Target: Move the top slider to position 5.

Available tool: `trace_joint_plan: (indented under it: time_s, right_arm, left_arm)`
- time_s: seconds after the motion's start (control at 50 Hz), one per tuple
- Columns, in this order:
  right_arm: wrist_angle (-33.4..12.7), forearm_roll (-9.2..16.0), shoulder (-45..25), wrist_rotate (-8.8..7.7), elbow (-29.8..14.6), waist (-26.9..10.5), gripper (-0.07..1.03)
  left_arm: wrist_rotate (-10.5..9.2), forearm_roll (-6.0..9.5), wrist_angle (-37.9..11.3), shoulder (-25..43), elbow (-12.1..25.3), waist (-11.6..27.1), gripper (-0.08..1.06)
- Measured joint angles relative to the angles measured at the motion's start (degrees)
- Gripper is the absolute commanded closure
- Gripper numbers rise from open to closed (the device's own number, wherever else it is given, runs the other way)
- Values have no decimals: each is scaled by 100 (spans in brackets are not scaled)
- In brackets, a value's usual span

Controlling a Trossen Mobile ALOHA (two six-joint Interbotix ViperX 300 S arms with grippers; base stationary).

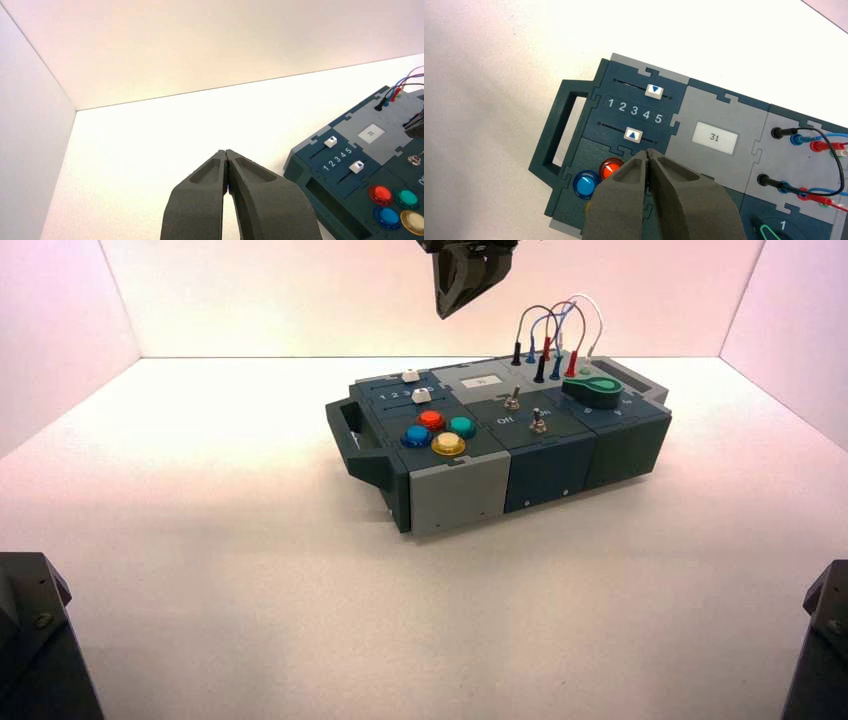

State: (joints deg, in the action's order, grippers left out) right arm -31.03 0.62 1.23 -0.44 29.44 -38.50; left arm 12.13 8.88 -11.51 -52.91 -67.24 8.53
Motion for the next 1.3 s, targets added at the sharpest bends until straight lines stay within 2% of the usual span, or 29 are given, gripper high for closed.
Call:
trace_joint_plan:
  time_s: [0.56, 0.72, 1.3]
  right_arm:
    - [0, 0, 0, 0, 0, 0, 98]
    - [0, 97, 0, 0, 0, -9, 98]
    - [-62, 185, -466, 18, -431, -220, 98]
  left_arm:
    - [88, 0, 0, 123, 0, -18, 101]
    - [105, 0, 0, 229, 0, -18, 101]
    - [123, 0, 9, 334, 9, 0, 101]
